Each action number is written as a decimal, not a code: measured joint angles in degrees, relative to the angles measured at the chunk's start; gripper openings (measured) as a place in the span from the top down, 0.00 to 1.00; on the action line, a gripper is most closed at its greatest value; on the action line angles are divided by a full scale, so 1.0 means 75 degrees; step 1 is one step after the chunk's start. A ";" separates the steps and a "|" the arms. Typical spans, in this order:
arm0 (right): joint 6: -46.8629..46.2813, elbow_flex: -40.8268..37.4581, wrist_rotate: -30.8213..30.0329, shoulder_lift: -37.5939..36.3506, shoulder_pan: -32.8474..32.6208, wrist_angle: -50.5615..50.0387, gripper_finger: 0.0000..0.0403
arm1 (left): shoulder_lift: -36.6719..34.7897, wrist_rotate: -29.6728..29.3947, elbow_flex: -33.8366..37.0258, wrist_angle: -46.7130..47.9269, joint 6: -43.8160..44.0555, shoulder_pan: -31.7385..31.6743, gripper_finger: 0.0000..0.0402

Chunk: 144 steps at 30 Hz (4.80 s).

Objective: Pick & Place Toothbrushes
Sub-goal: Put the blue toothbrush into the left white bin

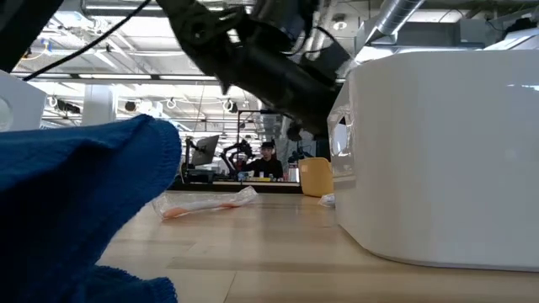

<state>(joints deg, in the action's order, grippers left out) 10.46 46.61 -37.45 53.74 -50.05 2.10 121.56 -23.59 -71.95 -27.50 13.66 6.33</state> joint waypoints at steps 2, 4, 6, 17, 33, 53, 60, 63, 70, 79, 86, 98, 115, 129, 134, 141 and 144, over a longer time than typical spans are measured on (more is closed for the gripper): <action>0.0000 0.0000 0.0000 0.0000 -0.0001 -0.0002 0.29 | 0.0269 -0.0076 -0.0430 0.0274 -0.0045 0.0000 0.75; 0.0000 0.0000 0.0000 -0.0003 -0.0001 0.0001 0.29 | 0.0467 -0.0247 -0.0843 0.0828 -0.0051 -0.0053 0.77; 0.0000 0.0000 0.0000 0.0000 0.0001 -0.0002 0.29 | 0.0636 -0.0324 -0.1119 0.1100 -0.0023 -0.0107 0.77; 0.0000 0.0000 0.0000 -0.0002 0.0001 -0.0005 0.29 | 0.1535 0.0455 -0.1389 0.1189 0.0827 -0.0657 0.67; 0.0000 0.0000 0.0000 0.0000 0.0001 -0.0020 0.29 | 0.1576 -0.0051 -0.1444 0.2641 0.0749 -0.0629 0.86; -0.0131 0.0000 0.0000 -0.0003 -0.0022 -0.0229 0.29 | -0.1642 -0.0473 -0.1354 0.5830 0.0430 0.0328 0.96; -0.0201 0.0000 0.0000 -0.0003 -0.0022 -0.0229 0.29 | -0.3470 -0.0528 -0.0776 0.7000 0.1931 0.1332 0.96; -0.0201 0.0000 0.0000 -0.0003 -0.0022 -0.0229 0.29 | -0.4306 -0.0526 -0.0321 0.7454 0.2968 0.1867 0.96; -0.0201 0.0000 0.0000 -0.0003 -0.0022 -0.0226 0.29 | -0.5831 -0.0376 0.1034 0.7770 0.5644 0.3599 0.96; -0.0201 0.0000 0.0000 -0.0003 0.0005 -0.0226 0.29 | -0.6447 0.0152 0.2169 0.7779 0.7328 0.5958 0.96; -0.0201 0.0000 0.0000 -0.0003 0.0104 -0.0223 0.29 | -0.6447 -0.0062 0.2700 0.7689 0.9502 0.6923 0.96; -0.0204 0.0000 0.0000 -0.0003 0.0203 -0.0227 0.29 | -0.6140 -0.0252 0.2967 0.7640 1.0797 0.7341 0.96; -0.0201 0.0000 0.0000 -0.0003 0.0359 -0.0229 0.29 | -0.4045 0.1021 0.2967 0.7882 1.0814 0.6688 0.96; -0.0201 0.0000 0.0000 0.0000 0.0497 -0.0232 0.29 | -0.3838 0.1165 0.2979 0.7845 1.0849 0.6688 0.81; -0.0201 0.0000 0.0000 -0.0001 0.0497 -0.0232 0.29 | -0.3935 0.1245 0.2979 0.7835 1.0955 0.6647 0.78; -0.0199 0.0000 0.0000 -0.0001 0.0495 -0.0232 0.29 | -0.3984 0.2196 0.2976 0.7753 1.1114 0.6420 0.74; -0.0198 0.0000 0.0000 -0.0003 0.0497 -0.0231 0.29 | -0.4144 0.2209 0.2976 0.7738 1.1296 0.6366 0.72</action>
<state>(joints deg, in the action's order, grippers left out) 8.97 46.61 -37.45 53.71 -46.33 0.37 90.48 -7.02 -49.63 30.54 98.37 54.08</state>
